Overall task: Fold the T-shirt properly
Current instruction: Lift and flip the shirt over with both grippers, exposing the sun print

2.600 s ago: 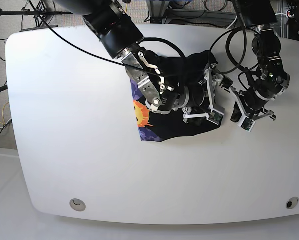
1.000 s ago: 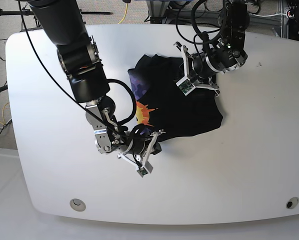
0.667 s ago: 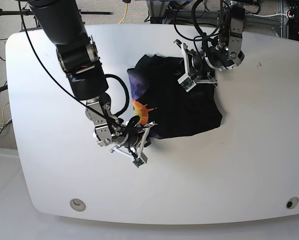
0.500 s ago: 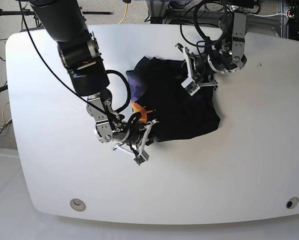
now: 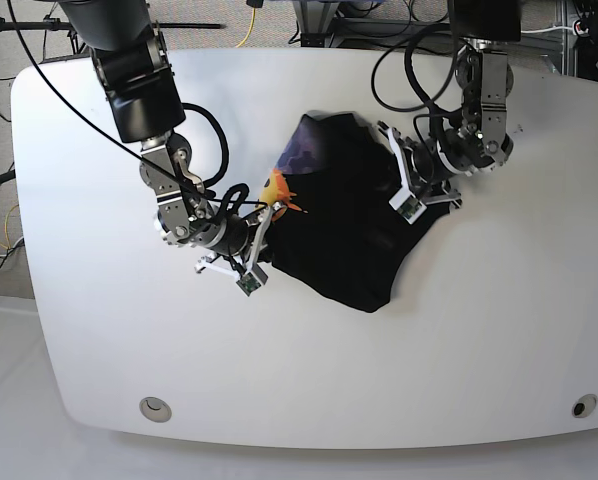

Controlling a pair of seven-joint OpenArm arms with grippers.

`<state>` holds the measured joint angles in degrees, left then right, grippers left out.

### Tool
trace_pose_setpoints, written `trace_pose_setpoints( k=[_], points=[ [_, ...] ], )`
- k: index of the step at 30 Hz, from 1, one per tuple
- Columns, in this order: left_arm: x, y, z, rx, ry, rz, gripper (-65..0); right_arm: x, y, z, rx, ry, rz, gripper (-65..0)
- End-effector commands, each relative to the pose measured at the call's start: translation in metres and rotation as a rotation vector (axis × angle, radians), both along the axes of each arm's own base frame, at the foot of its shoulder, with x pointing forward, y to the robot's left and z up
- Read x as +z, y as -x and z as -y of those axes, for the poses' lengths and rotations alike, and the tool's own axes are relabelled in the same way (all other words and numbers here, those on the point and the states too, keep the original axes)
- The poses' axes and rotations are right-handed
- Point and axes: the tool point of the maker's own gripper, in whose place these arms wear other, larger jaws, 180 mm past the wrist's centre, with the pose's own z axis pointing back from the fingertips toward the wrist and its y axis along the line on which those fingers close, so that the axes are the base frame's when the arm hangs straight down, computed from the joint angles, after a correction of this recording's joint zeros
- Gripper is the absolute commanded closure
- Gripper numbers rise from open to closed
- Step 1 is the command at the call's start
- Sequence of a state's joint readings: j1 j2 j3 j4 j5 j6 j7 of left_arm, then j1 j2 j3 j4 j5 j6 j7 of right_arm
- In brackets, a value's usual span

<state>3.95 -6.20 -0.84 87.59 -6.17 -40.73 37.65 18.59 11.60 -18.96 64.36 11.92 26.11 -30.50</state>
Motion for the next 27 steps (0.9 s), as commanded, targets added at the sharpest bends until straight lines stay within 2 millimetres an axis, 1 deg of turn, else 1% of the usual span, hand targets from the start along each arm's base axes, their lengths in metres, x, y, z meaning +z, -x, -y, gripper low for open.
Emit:
trace_pose_setpoints(
  k=[1, 5, 7, 10, 11, 15, 20, 25, 27],
  points=[
    [-0.001, -0.011, -0.012, 0.015, -0.056, -0.003, 0.0, -0.005, 0.015, 0.015, 0.001, 0.074, -0.038, 0.0],
    [0.001, -0.027, -0.025, 0.023, -0.079, 0.005, 0.0, 0.002, 0.034, 0.028, -0.035, 0.074, -0.031, 0.0],
    [0.003, -0.034, -0.026, 0.026, -0.077, 0.013, 0.0, 0.005, 0.042, 0.032, -0.045, 0.072, -0.027, 0.0],
    [0.008, -0.044, -0.026, 0.030, -0.073, 0.026, 0.0, 0.008, 0.057, 0.032, -0.048, 0.067, -0.024, 0.0],
    [0.011, -0.050, -0.026, 0.032, -0.067, 0.039, 0.0, 0.008, 0.065, 0.032, -0.050, 0.067, -0.029, 0.0],
    [0.021, -0.064, -0.024, 0.036, -0.044, 0.079, 0.0, 0.010, 0.087, 0.030, -0.046, 0.059, -0.030, 0.0],
    [0.030, -0.077, -0.022, 0.037, -0.032, 0.107, 0.0, 0.009, 0.115, 0.023, -0.031, 0.046, -0.046, 0.0],
    [0.039, -0.089, -0.021, 0.038, -0.025, 0.130, 0.0, 0.014, 0.135, 0.015, -0.015, 0.029, -0.048, 0.0],
    [0.044, -0.093, -0.016, 0.035, -0.015, 0.143, 0.0, 0.017, 0.140, 0.011, -0.009, 0.020, -0.043, 0.0]
  ],
)
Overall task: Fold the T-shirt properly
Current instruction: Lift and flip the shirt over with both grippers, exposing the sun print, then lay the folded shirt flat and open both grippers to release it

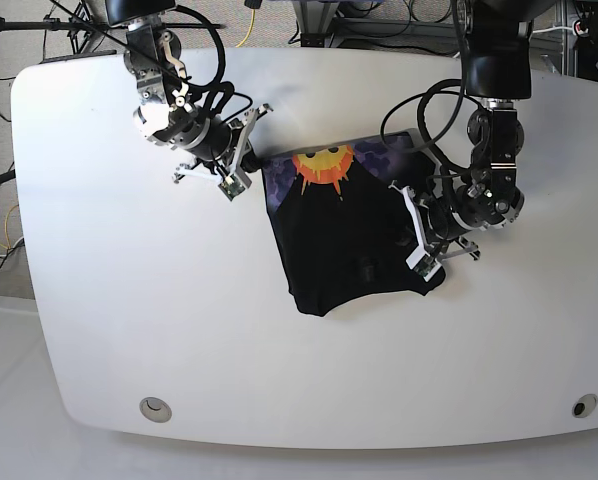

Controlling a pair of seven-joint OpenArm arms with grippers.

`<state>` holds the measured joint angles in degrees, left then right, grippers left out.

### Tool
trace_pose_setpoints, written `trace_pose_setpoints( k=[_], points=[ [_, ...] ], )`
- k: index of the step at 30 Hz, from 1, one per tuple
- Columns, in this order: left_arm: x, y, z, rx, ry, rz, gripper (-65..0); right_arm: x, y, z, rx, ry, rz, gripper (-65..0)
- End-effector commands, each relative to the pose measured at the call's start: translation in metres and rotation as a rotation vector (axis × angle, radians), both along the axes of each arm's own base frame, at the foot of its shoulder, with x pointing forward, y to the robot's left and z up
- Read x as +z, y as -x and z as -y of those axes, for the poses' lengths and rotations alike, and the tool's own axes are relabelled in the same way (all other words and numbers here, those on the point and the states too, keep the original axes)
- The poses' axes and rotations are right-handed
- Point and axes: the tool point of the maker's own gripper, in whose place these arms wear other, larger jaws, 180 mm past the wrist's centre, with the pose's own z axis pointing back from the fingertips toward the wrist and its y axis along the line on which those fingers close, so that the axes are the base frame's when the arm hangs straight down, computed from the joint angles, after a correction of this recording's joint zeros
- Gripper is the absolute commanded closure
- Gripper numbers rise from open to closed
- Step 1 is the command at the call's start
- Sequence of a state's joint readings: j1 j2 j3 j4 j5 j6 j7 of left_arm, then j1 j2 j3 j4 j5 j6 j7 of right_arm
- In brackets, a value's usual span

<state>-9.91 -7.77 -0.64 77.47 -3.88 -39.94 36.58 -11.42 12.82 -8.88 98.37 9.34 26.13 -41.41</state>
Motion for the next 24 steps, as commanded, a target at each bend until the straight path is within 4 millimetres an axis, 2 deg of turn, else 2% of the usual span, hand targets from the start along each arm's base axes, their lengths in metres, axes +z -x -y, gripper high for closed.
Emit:
trace_pose_setpoints(
  k=[1, 5, 10, 15, 18, 20, 24],
  points=[
    [0.025, -0.019, 0.010, -0.007, 0.039, 0.073, 0.0, 0.012, 0.004, -0.006, 0.014, -0.017, 0.026, 0.0],
    [0.035, -0.028, 0.014, -0.008, 0.048, 0.100, 0.0, 0.017, 0.013, -0.013, 0.028, -0.032, 0.030, 0.0],
    [0.052, -0.039, 0.021, -0.015, 0.060, 0.140, 0.0, 0.024, 0.023, -0.033, 0.093, -0.048, 0.041, 0.0],
    [0.079, -0.043, 0.022, -0.025, 0.052, 0.220, 0.0, 0.025, 0.040, -0.056, 0.159, -0.074, 0.028, 0.0],
    [0.098, -0.044, 0.021, -0.029, 0.024, 0.270, 0.0, 0.026, 0.047, -0.069, 0.197, -0.089, 0.021, 0.0],
    [0.106, -0.042, 0.017, -0.029, -0.006, 0.284, 0.0, 0.030, 0.044, -0.078, 0.219, -0.098, 0.037, 0.0],
    [0.118, -0.033, -0.002, -0.013, -0.073, 0.311, 0.0, 0.034, 0.039, -0.095, 0.274, -0.106, 0.054, 0.0]
  ],
)
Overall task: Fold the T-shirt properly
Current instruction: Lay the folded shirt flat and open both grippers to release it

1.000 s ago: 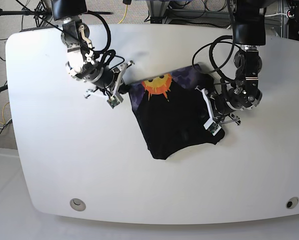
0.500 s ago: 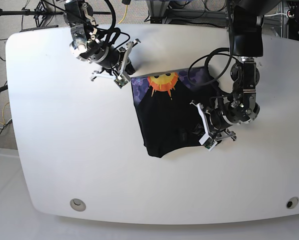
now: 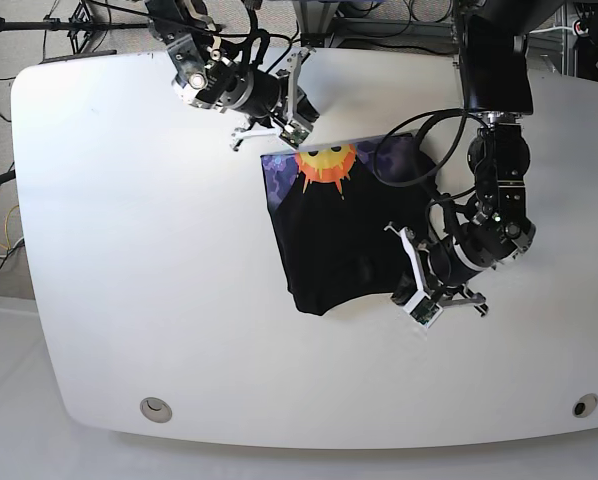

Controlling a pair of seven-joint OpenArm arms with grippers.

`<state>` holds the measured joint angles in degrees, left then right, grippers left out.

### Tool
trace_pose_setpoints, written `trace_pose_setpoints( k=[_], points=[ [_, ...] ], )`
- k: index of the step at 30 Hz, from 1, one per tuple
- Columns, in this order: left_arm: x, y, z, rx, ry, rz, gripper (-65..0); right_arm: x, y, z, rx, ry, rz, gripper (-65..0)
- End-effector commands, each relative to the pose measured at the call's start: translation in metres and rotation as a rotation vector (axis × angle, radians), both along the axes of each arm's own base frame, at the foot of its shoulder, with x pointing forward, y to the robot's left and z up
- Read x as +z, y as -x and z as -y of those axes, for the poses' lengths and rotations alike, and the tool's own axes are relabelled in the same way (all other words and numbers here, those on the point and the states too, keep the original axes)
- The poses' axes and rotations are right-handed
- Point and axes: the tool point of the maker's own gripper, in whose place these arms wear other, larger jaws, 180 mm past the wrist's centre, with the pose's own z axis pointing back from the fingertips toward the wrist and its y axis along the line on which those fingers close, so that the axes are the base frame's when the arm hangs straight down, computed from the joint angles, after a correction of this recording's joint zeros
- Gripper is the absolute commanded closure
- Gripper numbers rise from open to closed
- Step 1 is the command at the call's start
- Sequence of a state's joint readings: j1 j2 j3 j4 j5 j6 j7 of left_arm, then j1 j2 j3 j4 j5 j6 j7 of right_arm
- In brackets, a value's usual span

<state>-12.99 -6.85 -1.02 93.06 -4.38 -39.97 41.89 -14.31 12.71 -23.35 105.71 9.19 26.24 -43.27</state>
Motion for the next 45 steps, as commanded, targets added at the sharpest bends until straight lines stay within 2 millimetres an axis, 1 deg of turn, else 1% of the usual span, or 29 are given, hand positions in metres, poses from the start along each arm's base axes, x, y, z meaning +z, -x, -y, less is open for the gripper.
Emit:
trace_pose_setpoints(
  k=[1, 4, 7, 10, 11, 15, 21, 22, 24, 29, 32, 37, 41, 45],
  points=[
    [0.024, -0.001, -0.015, 0.021, -0.027, 0.069, 0.0, 0.014, -0.018, -0.013, 0.022, -0.036, 0.060, 0.0],
    [0.027, 0.009, -0.023, 0.037, -0.041, 0.085, 0.0, 0.017, -0.027, -0.031, 0.073, -0.044, 0.080, 0.0],
    [0.024, 0.019, -0.035, 0.068, -0.049, 0.082, 0.0, 0.011, -0.034, -0.044, 0.095, -0.043, 0.069, 0.0],
    [0.018, 0.030, -0.054, 0.103, -0.073, 0.066, 0.0, 0.005, -0.039, -0.055, 0.116, -0.039, 0.057, 0.0],
    [0.013, 0.034, -0.061, 0.115, -0.081, 0.053, 0.0, 0.004, -0.042, -0.061, 0.128, -0.039, 0.056, 0.0],
    [0.003, 0.046, -0.082, 0.161, -0.097, 0.022, 0.0, -0.003, -0.047, -0.073, 0.153, -0.027, 0.039, 0.0],
    [-0.012, 0.068, -0.122, 0.262, -0.118, -0.029, 0.0, -0.012, -0.062, -0.081, 0.151, -0.012, 0.022, 0.0],
    [-0.014, 0.070, -0.127, 0.275, -0.119, -0.034, 0.0, -0.014, -0.064, -0.081, 0.150, -0.008, 0.017, 0.0],
    [-0.018, 0.078, -0.139, 0.310, -0.123, -0.048, 0.0, -0.019, -0.075, -0.076, 0.146, 0.017, 0.016, 0.0],
    [-0.022, 0.089, -0.160, 0.361, -0.137, -0.067, 0.0, -0.024, -0.095, -0.071, 0.135, 0.044, 0.022, 0.0],
    [-0.024, 0.093, -0.165, 0.372, -0.141, -0.076, 0.0, -0.023, -0.107, -0.068, 0.125, 0.042, 0.038, 0.0],
    [-0.031, 0.100, -0.165, 0.370, -0.145, -0.098, 0.0, -0.020, -0.127, -0.063, 0.109, 0.052, 0.059, 0.0],
    [-0.032, 0.101, -0.164, 0.367, -0.146, -0.102, 0.0, -0.016, -0.140, -0.061, 0.104, 0.063, 0.072, 0.0],
    [-0.033, 0.103, -0.163, 0.366, -0.145, -0.106, 0.0, -0.006, -0.148, -0.068, 0.107, 0.051, 0.094, 0.0]
  ],
)
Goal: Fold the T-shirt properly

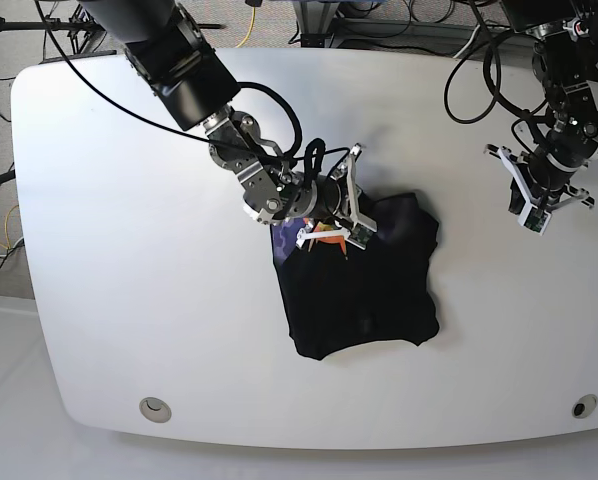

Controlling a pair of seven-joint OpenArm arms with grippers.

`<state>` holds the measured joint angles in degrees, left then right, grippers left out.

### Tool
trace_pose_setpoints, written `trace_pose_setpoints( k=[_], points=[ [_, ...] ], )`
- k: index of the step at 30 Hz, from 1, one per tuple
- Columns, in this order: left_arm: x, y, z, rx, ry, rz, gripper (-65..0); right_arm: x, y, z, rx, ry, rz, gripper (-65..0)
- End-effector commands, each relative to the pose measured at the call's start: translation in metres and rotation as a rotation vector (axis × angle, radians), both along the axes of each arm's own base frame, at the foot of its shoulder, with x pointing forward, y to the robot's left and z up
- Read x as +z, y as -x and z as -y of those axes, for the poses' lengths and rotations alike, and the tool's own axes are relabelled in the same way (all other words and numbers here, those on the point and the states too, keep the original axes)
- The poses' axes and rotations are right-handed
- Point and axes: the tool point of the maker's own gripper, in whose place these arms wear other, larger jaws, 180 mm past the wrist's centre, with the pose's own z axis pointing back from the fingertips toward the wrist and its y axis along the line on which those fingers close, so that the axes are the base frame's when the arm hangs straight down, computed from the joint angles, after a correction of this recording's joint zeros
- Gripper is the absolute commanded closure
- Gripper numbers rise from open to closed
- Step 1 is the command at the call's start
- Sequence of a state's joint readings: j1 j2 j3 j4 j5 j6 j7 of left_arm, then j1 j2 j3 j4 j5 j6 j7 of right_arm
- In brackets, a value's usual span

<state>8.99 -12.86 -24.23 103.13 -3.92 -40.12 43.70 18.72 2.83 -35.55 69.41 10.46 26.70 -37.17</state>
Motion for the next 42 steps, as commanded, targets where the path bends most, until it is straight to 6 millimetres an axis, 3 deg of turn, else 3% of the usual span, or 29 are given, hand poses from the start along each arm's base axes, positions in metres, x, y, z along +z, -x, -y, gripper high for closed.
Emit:
trace_pose_setpoints(
  k=[1, 7, 10, 15, 20, 22, 27, 33, 38, 42],
  points=[
    [0.014, -0.007, -0.001, -0.010, -0.002, 0.049, 0.0, 0.014, -0.016, -0.001, -0.013, 0.006, 0.044, 0.0],
    [0.014, -0.008, -0.001, -0.010, -0.003, 0.050, 0.0, 0.027, -0.010, -0.003, -0.002, -0.025, 0.076, 0.0],
    [0.015, -0.008, -0.002, -0.009, -0.004, 0.053, 0.0, 0.035, -0.003, 0.008, -0.002, -0.017, 0.103, 0.0],
    [0.015, -0.008, -0.002, -0.007, -0.004, 0.054, 0.0, 0.061, -0.002, 0.055, -0.138, -0.008, 0.153, 0.0],
    [0.015, -0.007, -0.003, -0.006, -0.004, 0.051, 0.0, 0.082, 0.001, 0.130, -0.330, 0.043, 0.196, 0.0],
    [0.015, -0.007, -0.003, -0.005, -0.005, 0.053, 0.0, 0.088, 0.007, 0.169, -0.417, 0.080, 0.213, 0.0],
    [0.013, 0.000, -0.011, 0.019, -0.011, 0.043, 0.0, 0.090, 0.037, 0.264, -0.632, 0.187, 0.210, 0.0],
    [0.016, 0.014, -0.041, 0.109, -0.027, 0.045, 0.0, 0.088, 0.098, 0.390, -0.947, 0.359, 0.160, 0.0],
    [0.018, 0.040, -0.081, 0.231, -0.052, 0.036, 0.0, 0.102, 0.155, 0.460, -1.152, 0.462, 0.159, 0.0],
    [0.021, 0.065, -0.111, 0.326, -0.077, 0.028, 0.0, 0.116, 0.194, 0.495, -1.252, 0.529, 0.181, 0.0]
  ],
)
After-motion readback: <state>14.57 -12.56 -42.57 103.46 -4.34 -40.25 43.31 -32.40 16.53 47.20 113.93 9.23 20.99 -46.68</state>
